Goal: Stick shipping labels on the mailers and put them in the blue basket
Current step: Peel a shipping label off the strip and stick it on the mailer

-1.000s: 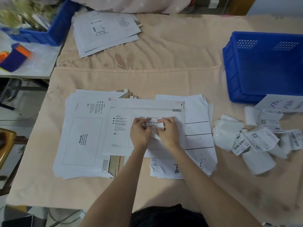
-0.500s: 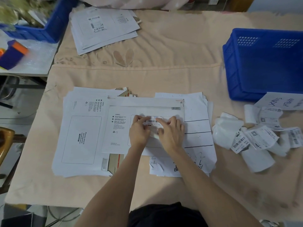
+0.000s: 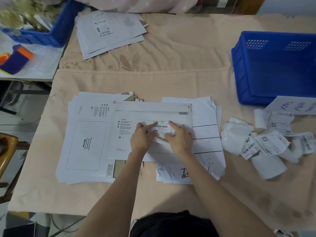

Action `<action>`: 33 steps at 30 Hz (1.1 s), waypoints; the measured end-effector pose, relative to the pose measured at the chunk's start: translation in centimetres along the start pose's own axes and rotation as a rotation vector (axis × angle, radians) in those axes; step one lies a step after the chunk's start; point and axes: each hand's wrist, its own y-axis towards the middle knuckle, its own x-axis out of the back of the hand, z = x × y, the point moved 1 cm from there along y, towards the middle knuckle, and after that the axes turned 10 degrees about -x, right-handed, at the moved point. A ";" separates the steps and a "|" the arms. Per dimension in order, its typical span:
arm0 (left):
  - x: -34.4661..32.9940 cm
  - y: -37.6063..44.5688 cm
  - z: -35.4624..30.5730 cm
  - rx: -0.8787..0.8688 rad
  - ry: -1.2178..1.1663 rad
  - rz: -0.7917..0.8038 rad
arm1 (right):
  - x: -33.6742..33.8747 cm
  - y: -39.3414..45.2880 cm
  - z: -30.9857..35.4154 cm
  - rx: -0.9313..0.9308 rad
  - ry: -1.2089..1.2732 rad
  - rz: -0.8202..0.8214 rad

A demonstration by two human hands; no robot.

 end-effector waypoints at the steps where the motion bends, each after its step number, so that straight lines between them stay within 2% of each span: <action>1: 0.1 0.0 0.1 0.002 0.000 0.017 | 0.0 -0.2 0.1 0.019 -0.018 0.014; 5: 0.4 0.0 0.4 -0.019 0.008 0.081 | -0.4 -0.6 -0.3 0.117 -0.060 0.051; 12: 1.1 0.0 1.2 -0.148 -0.005 0.199 | -0.3 -0.5 -1.1 0.153 -0.090 0.162; 20: 1.4 -0.2 1.2 -0.131 -0.020 0.348 | -0.3 -0.4 -1.4 0.182 -0.207 0.245; 33: 1.5 0.2 0.4 -0.120 0.061 0.480 | 0.8 0.5 -1.4 0.135 -0.229 0.437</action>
